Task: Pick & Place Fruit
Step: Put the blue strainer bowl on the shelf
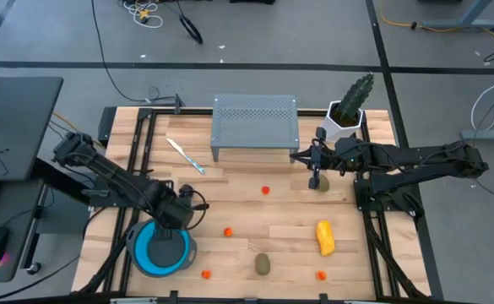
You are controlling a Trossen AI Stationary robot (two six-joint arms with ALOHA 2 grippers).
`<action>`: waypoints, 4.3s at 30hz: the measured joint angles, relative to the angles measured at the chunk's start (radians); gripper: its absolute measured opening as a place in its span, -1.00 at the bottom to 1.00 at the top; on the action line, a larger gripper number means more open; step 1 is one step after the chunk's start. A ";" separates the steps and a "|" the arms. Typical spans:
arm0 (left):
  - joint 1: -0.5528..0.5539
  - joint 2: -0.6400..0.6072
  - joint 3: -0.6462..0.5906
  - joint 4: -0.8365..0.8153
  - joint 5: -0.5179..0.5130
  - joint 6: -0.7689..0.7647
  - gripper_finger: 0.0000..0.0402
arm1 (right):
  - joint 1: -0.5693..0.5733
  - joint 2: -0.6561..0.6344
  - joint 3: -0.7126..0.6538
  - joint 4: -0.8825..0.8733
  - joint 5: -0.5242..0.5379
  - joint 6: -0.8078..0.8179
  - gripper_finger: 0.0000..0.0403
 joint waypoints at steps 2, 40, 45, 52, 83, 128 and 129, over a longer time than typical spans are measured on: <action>-0.005 -0.003 -0.027 0.025 0.002 -0.037 0.11 | 0.000 0.000 0.000 0.002 0.001 -0.009 -0.96; -0.004 -0.150 -0.459 0.390 0.064 -0.091 -0.22 | 0.000 0.000 0.000 -0.033 -0.006 0.034 -0.96; -0.001 -0.150 -0.459 0.411 0.063 -0.090 -0.50 | 0.000 0.000 0.000 -0.038 -0.006 0.034 -0.96; -0.001 -0.150 -0.458 0.406 0.105 -0.080 -0.91 | 0.000 0.000 0.000 -0.038 -0.006 0.031 -0.96; 0.347 -0.406 -0.147 0.370 0.030 -0.228 -0.94 | 0.000 0.000 0.000 -0.040 -0.006 0.031 -0.96; 1.180 0.524 0.996 0.108 0.174 0.125 -0.83 | 0.000 0.000 0.000 -0.075 -0.032 0.023 -0.96; 1.174 0.524 0.996 0.118 0.174 0.127 -0.85 | 0.000 0.000 0.000 -0.075 -0.032 0.023 -0.96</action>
